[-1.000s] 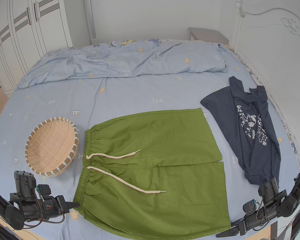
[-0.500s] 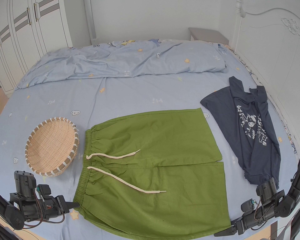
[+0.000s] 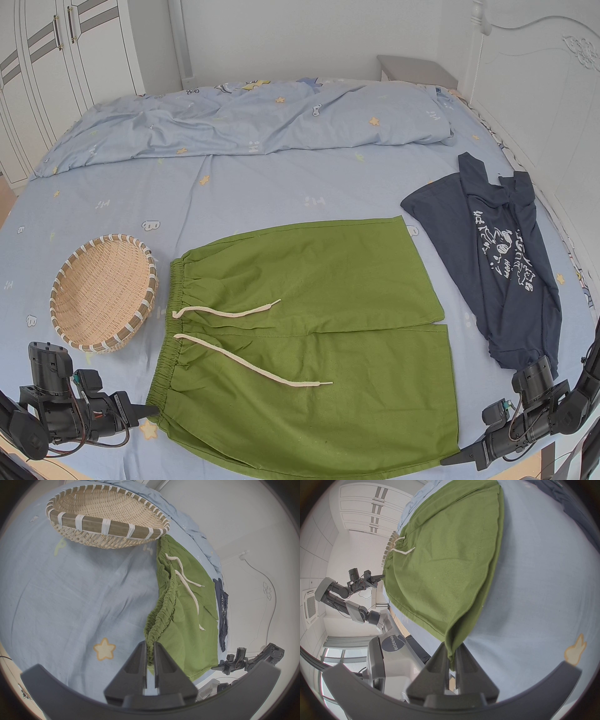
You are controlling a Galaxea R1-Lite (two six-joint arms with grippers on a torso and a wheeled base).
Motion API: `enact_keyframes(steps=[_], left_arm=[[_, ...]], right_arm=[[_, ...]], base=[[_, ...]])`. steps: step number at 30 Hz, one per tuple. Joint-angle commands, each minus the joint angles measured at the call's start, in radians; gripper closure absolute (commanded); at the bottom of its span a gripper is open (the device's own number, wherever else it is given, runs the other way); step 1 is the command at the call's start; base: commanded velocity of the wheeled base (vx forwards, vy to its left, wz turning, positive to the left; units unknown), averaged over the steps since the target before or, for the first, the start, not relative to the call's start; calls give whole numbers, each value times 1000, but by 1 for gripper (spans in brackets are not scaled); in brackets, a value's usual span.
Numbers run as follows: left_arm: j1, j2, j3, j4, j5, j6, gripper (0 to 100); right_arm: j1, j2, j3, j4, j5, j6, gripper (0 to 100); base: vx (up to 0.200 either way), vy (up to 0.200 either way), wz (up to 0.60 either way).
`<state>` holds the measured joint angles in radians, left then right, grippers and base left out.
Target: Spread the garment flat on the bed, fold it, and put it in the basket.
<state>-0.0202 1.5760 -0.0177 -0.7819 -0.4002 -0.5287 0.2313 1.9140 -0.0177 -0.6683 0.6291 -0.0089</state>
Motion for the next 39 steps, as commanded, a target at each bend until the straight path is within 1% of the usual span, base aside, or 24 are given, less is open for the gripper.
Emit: enact_keyframes(steps=[1,6,11,12,13,15,16,18,19,20,21,22,24,25,26,29,30,32,35,36,37,39], left_arm=[[2,1,18,1,0,0,100],[-1,1,18,6,0,1,100],[-12,-1,4,-8,-2,-8,100],[-12,-1,2,-8,-3,-8,100],[-14,-1,-19,1,-2,-11,100],[-12,-2,-41,10,-2,-17,100],[-14,-4,-67,24,-2,-30,100],[-18,-14,-122,82,0,-48,100],[-18,-14,-122,82,0,-48,100],[-33,-36,-200,191,0,-68,100],[-37,-39,-216,214,0,-73,100],[-41,-74,-314,365,0,-99,100],[-40,-99,-438,536,0,-109,100],[-40,-99,-438,536,0,-109,100],[-32,-102,-548,659,-2,-109,100],[-30,-96,-674,767,-3,-109,100],[-30,-96,-674,767,-3,-109,100],[-27,-73,-777,833,-6,-111,100],[-26,-19,-863,885,-8,-111,100],[-26,-19,-863,885,-8,-111,100],[-24,1,-909,912,-8,-111,100],[-18,16,-941,926,-8,-111,100]], right_arm=[[-3,-15,18,7,1,-2,100],[-27,-67,18,12,-2,1,100],[-69,-228,2,-1,-9,27,100],[-70,-234,-1,-1,-9,29,100],[-81,-294,-47,15,-16,60,100],[-79,-336,-94,36,-26,95,100],[-75,-374,-148,78,-39,126,100],[-73,-418,-251,179,-49,144,100],[-73,-418,-251,179,-49,144,100],[-78,-435,-347,299,-49,142,100],[-78,-435,-364,319,-49,142,100],[-78,-435,-452,406,-49,138,100],[-79,-435,-536,458,-51,144,100],[-79,-435,-536,458,-51,144,100],[-82,-431,-605,481,-51,149,100],[-87,-414,-706,536,-52,149,100],[-87,-414,-706,536,-52,149,100],[-89,-365,-812,613,-51,149,100],[-87,-323,-892,638,-52,149,100],[-87,-323,-892,638,-52,149,100],[-87,-296,-947,644,-52,149,100],[-89,-276,-992,661,-52,149,100]], base=[[0,0,0],[0,0,0],[0,0,0],[0,0,0],[0,0,0],[0,0,0],[0,0,0],[0,0,0],[0,0,0],[0,0,0],[0,0,0],[0,0,0],[0,0,0],[0,0,0],[0,0,0],[0,0,0],[0,0,0],[0,0,0],[0,0,0],[0,0,0],[0,0,0],[0,0,0]])
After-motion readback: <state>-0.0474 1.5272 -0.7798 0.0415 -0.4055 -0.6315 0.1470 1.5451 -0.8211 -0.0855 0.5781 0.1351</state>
